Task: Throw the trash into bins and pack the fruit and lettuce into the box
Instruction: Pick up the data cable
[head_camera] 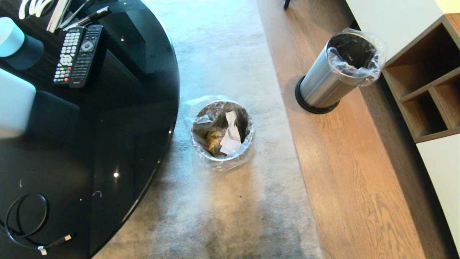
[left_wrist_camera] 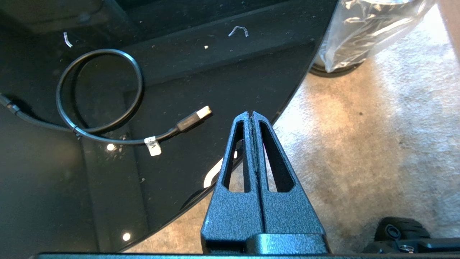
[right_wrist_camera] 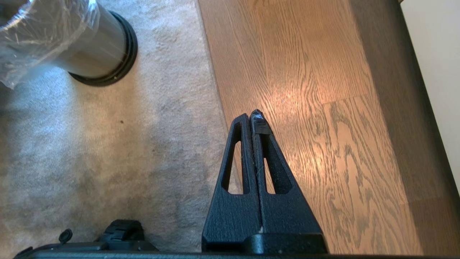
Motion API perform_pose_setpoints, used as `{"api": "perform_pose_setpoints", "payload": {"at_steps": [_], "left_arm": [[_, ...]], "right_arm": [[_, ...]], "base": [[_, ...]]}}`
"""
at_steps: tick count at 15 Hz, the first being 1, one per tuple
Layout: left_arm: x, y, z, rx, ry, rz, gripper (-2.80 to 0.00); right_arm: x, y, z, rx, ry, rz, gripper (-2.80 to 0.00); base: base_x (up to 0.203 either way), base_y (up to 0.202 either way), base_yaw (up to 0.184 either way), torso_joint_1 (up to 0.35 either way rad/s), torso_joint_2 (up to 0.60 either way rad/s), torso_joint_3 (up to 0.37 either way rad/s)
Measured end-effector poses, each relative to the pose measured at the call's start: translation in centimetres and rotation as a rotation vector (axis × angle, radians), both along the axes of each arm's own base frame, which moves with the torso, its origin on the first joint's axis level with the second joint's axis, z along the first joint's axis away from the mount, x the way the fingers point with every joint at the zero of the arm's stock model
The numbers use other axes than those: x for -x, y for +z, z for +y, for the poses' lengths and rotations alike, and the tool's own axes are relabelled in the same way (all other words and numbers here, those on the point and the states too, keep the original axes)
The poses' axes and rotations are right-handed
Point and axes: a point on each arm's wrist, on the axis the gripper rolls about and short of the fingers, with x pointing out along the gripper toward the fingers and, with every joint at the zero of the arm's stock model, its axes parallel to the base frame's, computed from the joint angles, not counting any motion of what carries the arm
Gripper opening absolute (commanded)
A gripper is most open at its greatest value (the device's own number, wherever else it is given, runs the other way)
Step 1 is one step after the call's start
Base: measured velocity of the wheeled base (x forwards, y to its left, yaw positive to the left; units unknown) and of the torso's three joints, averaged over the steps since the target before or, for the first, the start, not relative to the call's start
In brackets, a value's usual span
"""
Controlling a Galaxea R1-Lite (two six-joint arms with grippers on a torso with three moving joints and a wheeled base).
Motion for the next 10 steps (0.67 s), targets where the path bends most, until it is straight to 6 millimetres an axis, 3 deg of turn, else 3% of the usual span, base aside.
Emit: {"api": "perform_pose_setpoints", "payload": {"at_steps": [10], "left_arm": [[0.17, 0.09, 0.02, 0.0, 0.011, 0.033, -2.8]], "right_arm": [[0.0, 0.01, 0.0, 0.0, 0.0, -0.001, -2.8]], "base": [[0.0, 0.0, 0.0, 0.0, 0.0, 0.0]]}}
